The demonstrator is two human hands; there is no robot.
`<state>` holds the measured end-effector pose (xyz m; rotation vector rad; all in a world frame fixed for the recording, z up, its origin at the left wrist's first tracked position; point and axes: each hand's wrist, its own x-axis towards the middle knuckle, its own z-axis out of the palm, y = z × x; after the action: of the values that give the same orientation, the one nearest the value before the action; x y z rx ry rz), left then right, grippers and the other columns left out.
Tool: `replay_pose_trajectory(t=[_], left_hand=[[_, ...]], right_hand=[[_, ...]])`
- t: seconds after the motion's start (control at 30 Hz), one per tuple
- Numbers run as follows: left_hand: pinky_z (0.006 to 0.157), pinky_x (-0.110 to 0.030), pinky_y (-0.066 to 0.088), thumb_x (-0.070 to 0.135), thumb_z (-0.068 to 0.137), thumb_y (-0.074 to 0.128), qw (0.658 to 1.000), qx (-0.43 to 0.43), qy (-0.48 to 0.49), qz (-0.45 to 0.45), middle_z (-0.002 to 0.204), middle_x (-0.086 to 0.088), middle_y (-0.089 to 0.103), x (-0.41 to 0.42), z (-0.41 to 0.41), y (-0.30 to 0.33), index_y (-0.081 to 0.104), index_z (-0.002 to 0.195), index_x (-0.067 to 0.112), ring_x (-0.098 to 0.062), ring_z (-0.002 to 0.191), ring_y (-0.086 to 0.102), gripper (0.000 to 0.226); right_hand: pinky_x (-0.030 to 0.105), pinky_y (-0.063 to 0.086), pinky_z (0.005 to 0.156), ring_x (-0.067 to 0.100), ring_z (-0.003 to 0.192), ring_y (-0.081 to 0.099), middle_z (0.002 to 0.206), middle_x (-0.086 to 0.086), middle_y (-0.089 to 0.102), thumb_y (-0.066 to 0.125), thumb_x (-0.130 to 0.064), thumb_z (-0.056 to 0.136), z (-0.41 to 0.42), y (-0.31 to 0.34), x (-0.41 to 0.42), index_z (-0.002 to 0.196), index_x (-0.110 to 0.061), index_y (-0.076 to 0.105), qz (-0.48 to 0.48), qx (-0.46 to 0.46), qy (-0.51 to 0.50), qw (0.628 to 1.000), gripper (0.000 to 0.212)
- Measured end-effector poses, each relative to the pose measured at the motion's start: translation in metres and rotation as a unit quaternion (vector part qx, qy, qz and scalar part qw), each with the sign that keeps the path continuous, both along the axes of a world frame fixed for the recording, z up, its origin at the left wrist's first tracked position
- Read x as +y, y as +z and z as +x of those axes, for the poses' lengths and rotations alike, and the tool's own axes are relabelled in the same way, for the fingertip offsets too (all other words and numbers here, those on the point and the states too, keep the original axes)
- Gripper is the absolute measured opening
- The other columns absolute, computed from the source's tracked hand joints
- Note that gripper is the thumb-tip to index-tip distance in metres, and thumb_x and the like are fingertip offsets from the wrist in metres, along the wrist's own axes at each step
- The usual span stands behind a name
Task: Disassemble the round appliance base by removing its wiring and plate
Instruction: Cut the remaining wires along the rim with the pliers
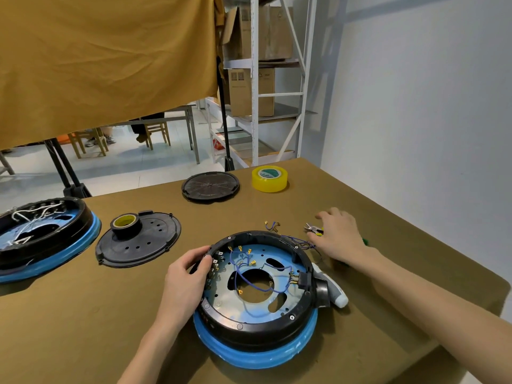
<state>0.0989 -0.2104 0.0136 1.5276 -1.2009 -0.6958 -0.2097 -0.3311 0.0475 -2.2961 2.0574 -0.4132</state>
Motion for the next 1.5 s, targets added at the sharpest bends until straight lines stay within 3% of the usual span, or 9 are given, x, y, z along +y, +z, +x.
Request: replay_pose_trajectory(t=[0.07, 0.2, 0.33, 0.47, 0.67, 0.83, 0.93, 1.07, 1.5], left_hand=[[0.089, -0.025, 0.05, 0.026, 0.102, 0.061, 0.999, -0.046, 0.003, 0.009, 0.116, 0.016, 0.068, 0.003, 0.001, 0.004, 0.064, 0.125, 0.034, -0.008, 0.117, 0.061, 0.024], [0.107, -0.041, 0.043, 0.039, 0.098, 0.061, 0.971, -0.237, 0.028, 0.024, 0.133, 0.008, 0.054, 0.013, -0.006, 0.022, 0.046, 0.146, 0.027, -0.013, 0.125, 0.052, 0.052], [0.105, -0.031, 0.034, 0.054, 0.094, 0.05, 0.931, -0.343, -0.081, -0.098, 0.12, 0.025, 0.054, 0.022, -0.035, 0.052, 0.061, 0.125, 0.036, 0.006, 0.114, 0.046, 0.037], [0.099, -0.03, 0.045, 0.064, 0.093, 0.051, 0.888, -0.37, -0.266, -0.058, 0.103, 0.025, 0.064, 0.014, -0.067, 0.055, 0.069, 0.11, 0.038, 0.004, 0.104, 0.057, 0.036], [0.078, -0.028, 0.052, 0.066, 0.09, 0.06, 0.849, -0.467, -0.248, -0.006, 0.076, 0.022, 0.067, -0.009, -0.072, 0.047, 0.058, 0.091, 0.041, 0.004, 0.076, 0.058, 0.025], [0.062, -0.034, 0.037, 0.057, 0.104, 0.037, 0.816, -0.526, -0.235, -0.034, 0.067, 0.009, 0.054, -0.007, -0.065, 0.033, 0.053, 0.071, 0.026, -0.01, 0.066, 0.053, 0.048], [0.068, -0.034, 0.032, 0.05, 0.107, 0.036, 0.817, -0.527, -0.229, -0.049, 0.07, 0.009, 0.05, -0.008, -0.06, 0.032, 0.045, 0.067, 0.026, -0.013, 0.065, 0.049, 0.047], [0.087, -0.033, 0.037, 0.048, 0.104, 0.039, 0.816, -0.534, -0.208, -0.075, 0.09, 0.015, 0.058, -0.009, -0.069, 0.033, 0.058, 0.092, 0.035, -0.01, 0.077, 0.054, 0.025], [0.059, -0.033, 0.047, 0.037, 0.1, 0.053, 0.828, -0.493, -0.239, -0.117, 0.058, 0.016, 0.047, -0.019, -0.064, 0.03, 0.062, 0.091, 0.032, -0.008, 0.063, 0.055, 0.014]], right_hand=[[0.04, 0.043, 0.102, 0.023, 0.117, 0.055, 0.127, 0.004, 0.059, 0.056, -0.046, 0.098, 0.016, 0.009, 0.018, 0.129, -0.019, 0.063, -0.04, -0.066, 0.071, 0.994, 0.041], [0.029, 0.043, 0.077, 0.015, 0.092, 0.058, 0.105, 0.002, 0.061, 0.045, -0.045, 0.104, 0.044, 0.008, 0.05, 0.121, -0.021, 0.061, 0.095, -0.157, 0.149, 0.972, 0.034], [0.022, 0.034, 0.05, 0.011, 0.065, 0.055, 0.081, -0.005, 0.06, 0.039, -0.033, 0.109, 0.054, -0.006, 0.057, 0.127, -0.02, 0.053, 0.116, -0.204, 0.137, 0.962, 0.026], [0.037, 0.049, 0.081, 0.023, 0.093, 0.062, 0.104, 0.004, 0.069, 0.043, -0.025, 0.107, 0.061, 0.001, 0.047, 0.12, -0.019, 0.065, 0.117, -0.233, 0.168, 0.951, 0.026], [0.04, 0.047, 0.104, 0.018, 0.114, 0.062, 0.123, 0.0, 0.07, 0.045, -0.031, 0.108, 0.074, -0.003, 0.025, 0.127, -0.022, 0.067, 0.169, -0.294, 0.201, 0.919, 0.03], [0.012, 0.04, 0.091, 0.008, 0.118, 0.057, 0.127, -0.01, 0.064, 0.042, -0.031, 0.11, 0.077, -0.008, 0.014, 0.136, -0.021, 0.064, 0.17, -0.287, 0.221, 0.917, 0.035], [0.018, 0.042, 0.096, 0.009, 0.118, 0.059, 0.13, -0.007, 0.065, 0.043, -0.029, 0.11, 0.076, -0.01, 0.009, 0.137, -0.019, 0.063, 0.172, -0.29, 0.228, 0.913, 0.036], [0.026, 0.043, 0.105, 0.01, 0.121, 0.059, 0.131, -0.004, 0.066, 0.042, -0.027, 0.11, 0.078, -0.012, 0.008, 0.138, -0.018, 0.062, 0.167, -0.301, 0.232, 0.91, 0.035], [0.02, 0.041, 0.103, 0.007, 0.121, 0.056, 0.129, -0.01, 0.063, 0.041, -0.025, 0.11, 0.076, -0.01, 0.002, 0.14, -0.018, 0.061, 0.167, -0.275, 0.27, 0.907, 0.036]])
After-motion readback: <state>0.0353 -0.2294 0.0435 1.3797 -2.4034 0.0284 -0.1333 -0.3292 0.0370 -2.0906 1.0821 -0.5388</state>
